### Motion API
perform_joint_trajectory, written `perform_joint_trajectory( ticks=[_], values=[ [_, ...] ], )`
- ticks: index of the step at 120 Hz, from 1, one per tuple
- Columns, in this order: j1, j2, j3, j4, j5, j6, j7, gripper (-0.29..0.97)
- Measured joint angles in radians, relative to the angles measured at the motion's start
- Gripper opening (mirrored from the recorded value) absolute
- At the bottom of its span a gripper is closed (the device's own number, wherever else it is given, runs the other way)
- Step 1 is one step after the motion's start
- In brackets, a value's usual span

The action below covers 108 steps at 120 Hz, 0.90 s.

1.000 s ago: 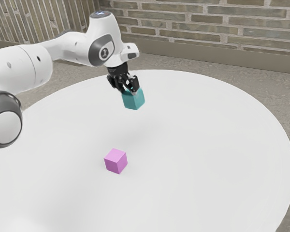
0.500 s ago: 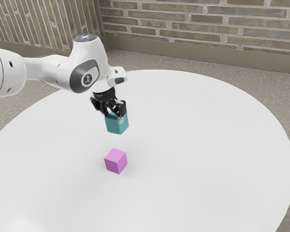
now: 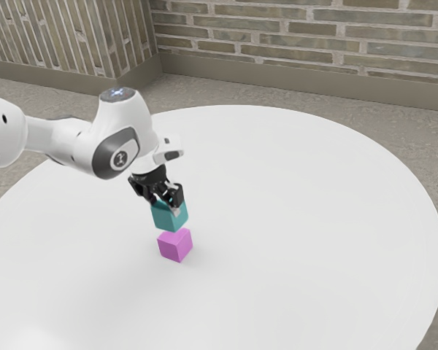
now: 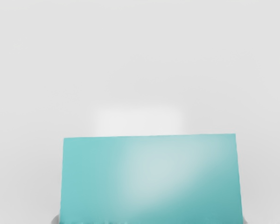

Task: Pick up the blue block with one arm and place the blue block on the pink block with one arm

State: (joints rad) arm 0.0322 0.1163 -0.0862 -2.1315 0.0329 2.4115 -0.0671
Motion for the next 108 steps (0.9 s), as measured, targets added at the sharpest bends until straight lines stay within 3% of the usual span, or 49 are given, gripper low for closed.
perform_joint_trajectory(
  ticks=[98,108],
  values=[
    [0.003,0.057,0.001,0.005,0.014,0.045,-0.009,0.28],
    [0.002,0.063,0.001,0.006,0.012,0.045,-0.006,0.36]
  ],
)
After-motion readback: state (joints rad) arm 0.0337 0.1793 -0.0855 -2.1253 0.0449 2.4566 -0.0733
